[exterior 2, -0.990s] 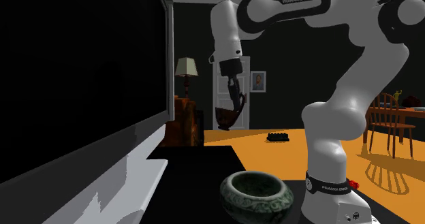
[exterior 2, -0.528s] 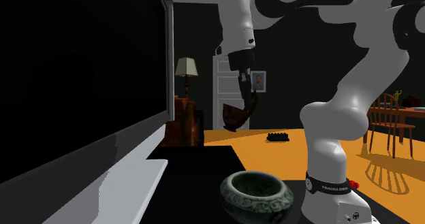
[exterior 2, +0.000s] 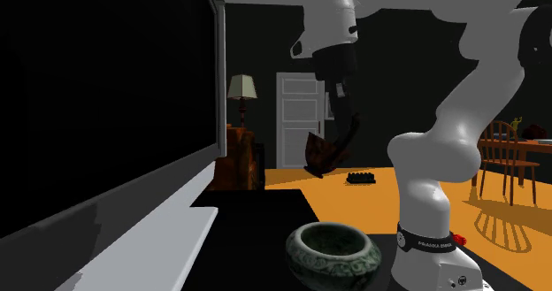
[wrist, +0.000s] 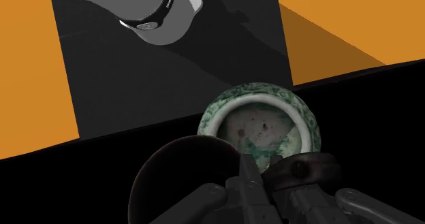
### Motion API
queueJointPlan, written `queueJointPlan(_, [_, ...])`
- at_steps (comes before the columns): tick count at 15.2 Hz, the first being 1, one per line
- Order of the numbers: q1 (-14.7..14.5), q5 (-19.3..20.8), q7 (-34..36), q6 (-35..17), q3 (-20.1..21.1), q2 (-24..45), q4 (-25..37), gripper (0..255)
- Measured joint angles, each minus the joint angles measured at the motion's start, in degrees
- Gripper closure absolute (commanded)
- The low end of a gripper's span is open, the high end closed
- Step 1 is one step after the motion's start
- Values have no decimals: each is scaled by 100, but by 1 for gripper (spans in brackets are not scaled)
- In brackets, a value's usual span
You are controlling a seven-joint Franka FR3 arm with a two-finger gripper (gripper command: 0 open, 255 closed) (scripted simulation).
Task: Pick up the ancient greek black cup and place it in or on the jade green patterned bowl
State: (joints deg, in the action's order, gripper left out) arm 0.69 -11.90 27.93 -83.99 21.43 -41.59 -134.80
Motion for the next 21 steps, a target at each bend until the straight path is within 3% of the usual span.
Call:
queueJointPlan(3, [-87, -213, 296, -32, 268, 62, 66, 255])
queueJointPlan(21, [-194, -506, 296, -1295, 623, 87, -1164, 255])
